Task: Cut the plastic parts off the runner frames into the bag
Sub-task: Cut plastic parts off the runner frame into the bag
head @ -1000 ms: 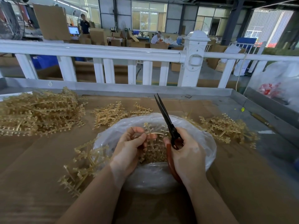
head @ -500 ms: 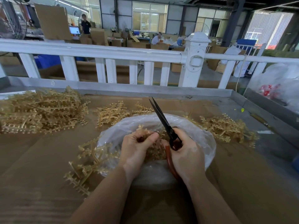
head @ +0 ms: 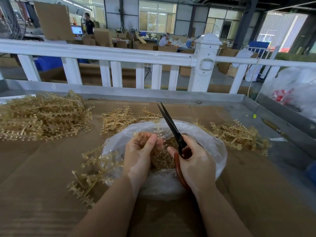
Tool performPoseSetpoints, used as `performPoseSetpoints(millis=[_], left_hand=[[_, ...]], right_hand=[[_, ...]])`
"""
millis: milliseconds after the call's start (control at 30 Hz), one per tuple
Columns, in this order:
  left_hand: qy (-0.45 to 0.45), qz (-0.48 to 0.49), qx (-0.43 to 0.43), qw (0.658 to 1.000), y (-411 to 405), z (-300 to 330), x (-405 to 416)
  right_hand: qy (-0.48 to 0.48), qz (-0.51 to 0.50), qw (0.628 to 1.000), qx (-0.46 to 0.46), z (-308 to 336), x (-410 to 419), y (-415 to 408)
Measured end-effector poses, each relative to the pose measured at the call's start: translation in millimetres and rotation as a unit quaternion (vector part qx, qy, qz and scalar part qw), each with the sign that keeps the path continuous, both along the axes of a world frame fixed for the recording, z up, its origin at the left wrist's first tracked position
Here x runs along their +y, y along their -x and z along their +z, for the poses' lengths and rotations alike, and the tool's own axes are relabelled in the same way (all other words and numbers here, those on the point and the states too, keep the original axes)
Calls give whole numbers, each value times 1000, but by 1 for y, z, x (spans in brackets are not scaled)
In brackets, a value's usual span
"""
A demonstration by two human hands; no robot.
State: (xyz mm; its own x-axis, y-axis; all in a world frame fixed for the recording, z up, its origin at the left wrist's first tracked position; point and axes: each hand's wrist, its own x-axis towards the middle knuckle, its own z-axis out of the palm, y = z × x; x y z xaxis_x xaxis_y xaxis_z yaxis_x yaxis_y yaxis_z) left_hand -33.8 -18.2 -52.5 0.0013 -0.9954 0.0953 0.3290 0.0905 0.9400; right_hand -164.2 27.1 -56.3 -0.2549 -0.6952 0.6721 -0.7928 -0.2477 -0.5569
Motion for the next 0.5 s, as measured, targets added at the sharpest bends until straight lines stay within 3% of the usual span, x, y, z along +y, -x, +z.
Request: performPoseSetpoints(millis=[100, 500], left_hand=[[20, -23, -9, 999, -2, -1, 0], [-45, -34, 142, 988, -2, 2, -4]], right_hand=[[0, 0, 1000, 7, -1, 0, 0], [-11, -28, 999, 31, -1, -3, 0]])
